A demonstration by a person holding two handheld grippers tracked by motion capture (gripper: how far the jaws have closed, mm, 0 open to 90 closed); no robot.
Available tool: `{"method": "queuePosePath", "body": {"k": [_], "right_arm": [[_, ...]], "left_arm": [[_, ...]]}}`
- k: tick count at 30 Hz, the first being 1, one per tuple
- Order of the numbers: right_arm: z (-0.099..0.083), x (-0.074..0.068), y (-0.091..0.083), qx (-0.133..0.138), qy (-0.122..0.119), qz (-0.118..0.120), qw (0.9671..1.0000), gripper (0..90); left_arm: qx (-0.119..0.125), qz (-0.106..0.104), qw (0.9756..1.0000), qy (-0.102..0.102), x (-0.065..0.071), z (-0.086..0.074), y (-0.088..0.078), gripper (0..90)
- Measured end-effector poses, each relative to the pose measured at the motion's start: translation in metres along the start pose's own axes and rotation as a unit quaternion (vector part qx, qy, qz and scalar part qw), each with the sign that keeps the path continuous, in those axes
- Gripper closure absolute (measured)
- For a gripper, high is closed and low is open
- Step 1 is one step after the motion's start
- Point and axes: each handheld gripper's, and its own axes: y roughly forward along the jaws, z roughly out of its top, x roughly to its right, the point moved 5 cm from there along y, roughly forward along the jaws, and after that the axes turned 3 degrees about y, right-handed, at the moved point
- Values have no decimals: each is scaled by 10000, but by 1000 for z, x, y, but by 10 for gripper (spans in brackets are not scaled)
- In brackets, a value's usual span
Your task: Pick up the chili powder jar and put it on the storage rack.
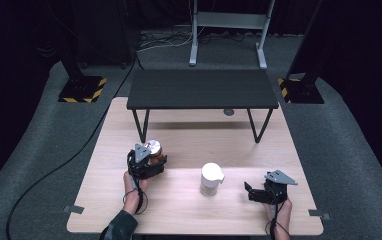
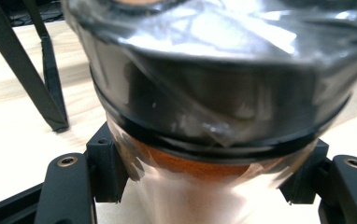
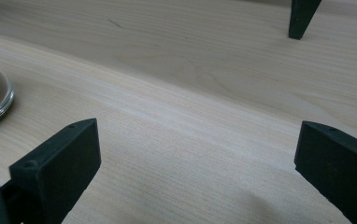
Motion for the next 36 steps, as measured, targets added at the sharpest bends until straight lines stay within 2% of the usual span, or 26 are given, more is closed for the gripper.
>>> {"method": "queuePosePath", "body": {"k": [25, 36], "right_arm": [[0, 2, 0, 11, 40, 32, 10000, 0], [0, 2, 0, 10, 39, 32, 10000, 0]], "left_arm": [[66, -195, 9997, 164, 3, 29, 4, 314], [103, -248, 9996, 105, 0, 36, 6, 314]]}}
